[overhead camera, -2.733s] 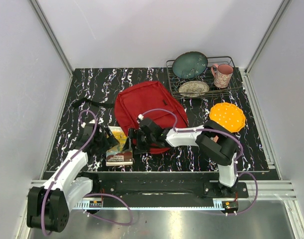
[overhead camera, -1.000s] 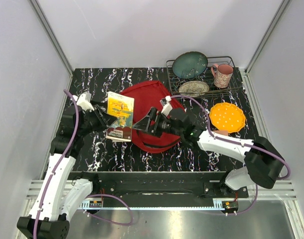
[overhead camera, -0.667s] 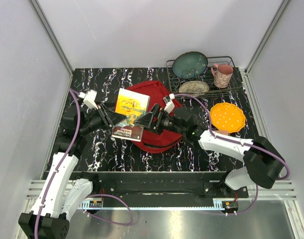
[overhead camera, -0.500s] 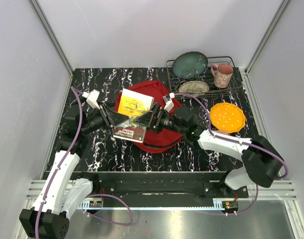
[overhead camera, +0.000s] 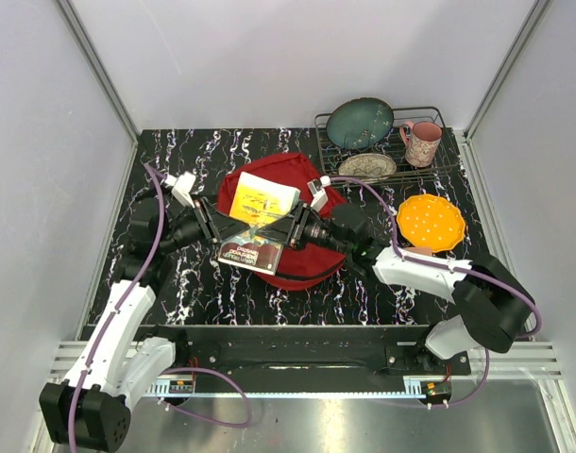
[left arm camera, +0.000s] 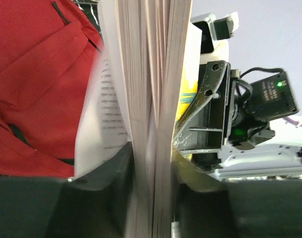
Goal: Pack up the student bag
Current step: Pick up the book from the center of the board.
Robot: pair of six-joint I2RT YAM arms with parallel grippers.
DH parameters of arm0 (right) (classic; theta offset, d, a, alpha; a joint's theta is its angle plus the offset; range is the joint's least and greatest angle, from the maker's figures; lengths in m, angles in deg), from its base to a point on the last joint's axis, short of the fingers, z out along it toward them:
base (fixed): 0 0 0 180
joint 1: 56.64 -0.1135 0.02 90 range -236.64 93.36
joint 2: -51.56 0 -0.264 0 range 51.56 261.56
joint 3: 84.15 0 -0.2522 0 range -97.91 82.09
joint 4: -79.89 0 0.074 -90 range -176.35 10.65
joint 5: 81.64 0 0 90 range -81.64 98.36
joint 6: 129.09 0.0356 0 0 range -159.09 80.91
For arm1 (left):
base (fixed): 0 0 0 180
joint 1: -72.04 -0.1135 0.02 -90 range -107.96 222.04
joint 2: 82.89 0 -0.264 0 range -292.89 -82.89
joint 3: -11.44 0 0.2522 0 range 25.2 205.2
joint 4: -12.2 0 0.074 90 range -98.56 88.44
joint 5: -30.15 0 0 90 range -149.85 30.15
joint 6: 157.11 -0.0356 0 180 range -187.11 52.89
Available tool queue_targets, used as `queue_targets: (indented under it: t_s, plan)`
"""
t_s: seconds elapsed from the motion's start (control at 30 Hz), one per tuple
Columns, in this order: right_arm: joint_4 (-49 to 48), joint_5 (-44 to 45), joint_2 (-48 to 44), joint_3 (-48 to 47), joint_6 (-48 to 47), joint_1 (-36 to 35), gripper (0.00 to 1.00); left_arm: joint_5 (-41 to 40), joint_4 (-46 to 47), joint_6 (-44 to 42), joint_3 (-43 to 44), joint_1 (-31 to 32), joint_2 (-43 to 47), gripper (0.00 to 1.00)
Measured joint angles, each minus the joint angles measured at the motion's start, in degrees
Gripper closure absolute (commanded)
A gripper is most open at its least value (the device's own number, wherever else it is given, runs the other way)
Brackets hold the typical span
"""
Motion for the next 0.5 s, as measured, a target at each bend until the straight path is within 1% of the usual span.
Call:
queue_targets:
  t_s: [0.03, 0.1, 0.13, 0.17, 0.27, 0.33, 0.43, 0.5]
  plan:
    - [-0.02, -0.02, -0.24, 0.20, -0.15, -0.02, 0.82, -0.24, -0.24, -0.39, -0.02, 0.02, -0.04, 0.23]
    - [0.48, 0.26, -0.94, 0.98, -0.68, 0.00, 0.88, -1.11, -1.14, -1.66, 0.31, 0.04, -0.04, 0.11]
    - [1.18, 0.59, -1.27, 1.36, -0.76, -0.02, 0.91, -1.79, -2.12, -2.84, 0.79, 0.02, -0.04, 0.03]
    - [2.45, 1.01, -1.66, 1.75, -1.22, -0.02, 0.93, -2.99, -3.80, -4.17, 1.49, 0.04, -0.04, 0.01]
    - [7.82, 3.15, -3.10, 2.64, -3.26, 0.02, 0.96, -8.72, -10.64, -8.70, 4.98, 0.20, 0.17, 0.01]
    - [11.41, 4.09, -4.28, 3.15, -4.70, 0.11, 0.97, -12.41, -13.44, -11.17, 6.84, 0.24, 0.61, 0.01]
    - [15.43, 3.76, -6.36, 3.37, -7.32, 0.20, 0.97, -15.56, -14.91, -13.81, 7.96, 0.24, 1.07, 0.01]
    - [16.44, 3.13, -7.61, 3.37, -8.37, 0.20, 0.97, -15.54, -14.56, -14.10, 7.85, 0.24, 0.55, 0.01]
